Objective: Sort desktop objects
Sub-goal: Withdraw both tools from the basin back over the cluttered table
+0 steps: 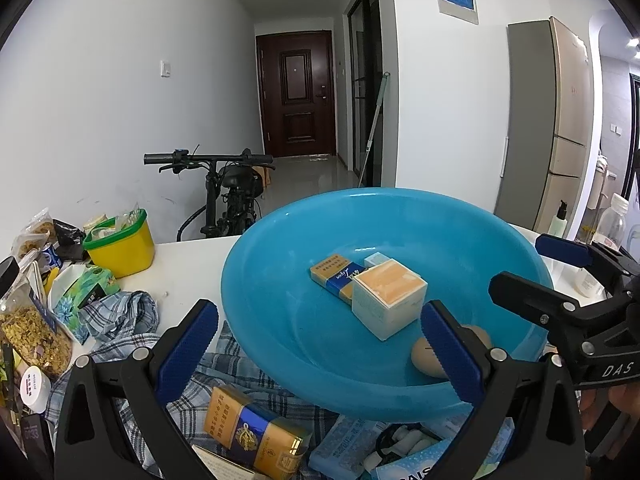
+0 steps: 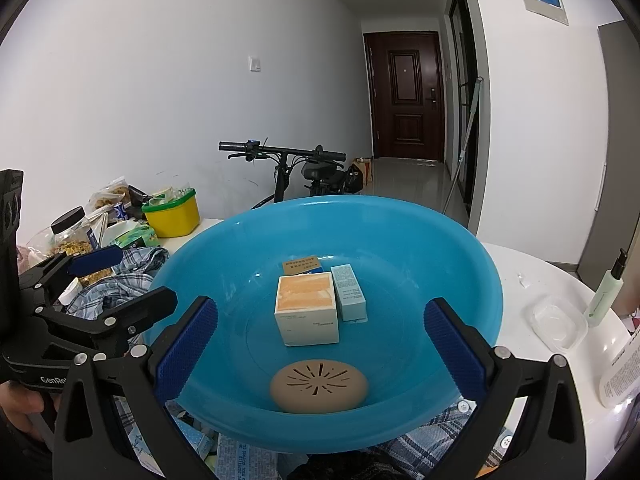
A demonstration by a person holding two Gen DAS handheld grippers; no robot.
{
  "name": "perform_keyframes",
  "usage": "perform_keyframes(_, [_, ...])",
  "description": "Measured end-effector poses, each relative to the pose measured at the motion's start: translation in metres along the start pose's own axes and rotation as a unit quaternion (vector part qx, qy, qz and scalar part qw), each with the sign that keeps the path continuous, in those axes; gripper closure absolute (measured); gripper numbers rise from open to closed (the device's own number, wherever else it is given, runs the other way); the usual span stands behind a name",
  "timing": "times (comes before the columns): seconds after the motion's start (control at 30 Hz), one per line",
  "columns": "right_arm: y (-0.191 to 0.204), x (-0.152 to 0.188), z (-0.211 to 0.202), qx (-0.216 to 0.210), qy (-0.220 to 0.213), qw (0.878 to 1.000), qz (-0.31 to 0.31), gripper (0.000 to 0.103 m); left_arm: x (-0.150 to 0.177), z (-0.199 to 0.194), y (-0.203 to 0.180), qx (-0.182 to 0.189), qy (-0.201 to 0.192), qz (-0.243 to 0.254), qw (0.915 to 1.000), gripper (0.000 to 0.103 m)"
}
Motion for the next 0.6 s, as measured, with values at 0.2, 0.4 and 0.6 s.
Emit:
perform_keyframes(0.2, [-0.001,0.0,-0.001,-0.003,-0.002,1.0,0.004,0.0,0.001,-0.004,0.001,-0.003,0.001,0.001,1.0,0.0])
perform_keyframes(0.4, [-0.003,0.0,-0.002,-0.003,-0.002,1.0,0.005,0.0,0.01,-0.013,0.002,-0.001,0.006,0.003,1.0,0.0])
perform_keyframes(0.6, [-0.002,0.0,-0.003,-0.004,-0.004,1.0,0.001,0.0,0.018,-0.033,0.004,-0.01,0.002,0.01,0.9999,0.0])
Point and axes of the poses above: each gripper's, at about its wrist camera, not at the fingertips, and z roughly the way its jaws point, y to its left, x to its underside, the point moved 2 cm from there along z, roughly the way its jaws point, and after that the axes turned 15 degrees about x, right-handed, at the moved point
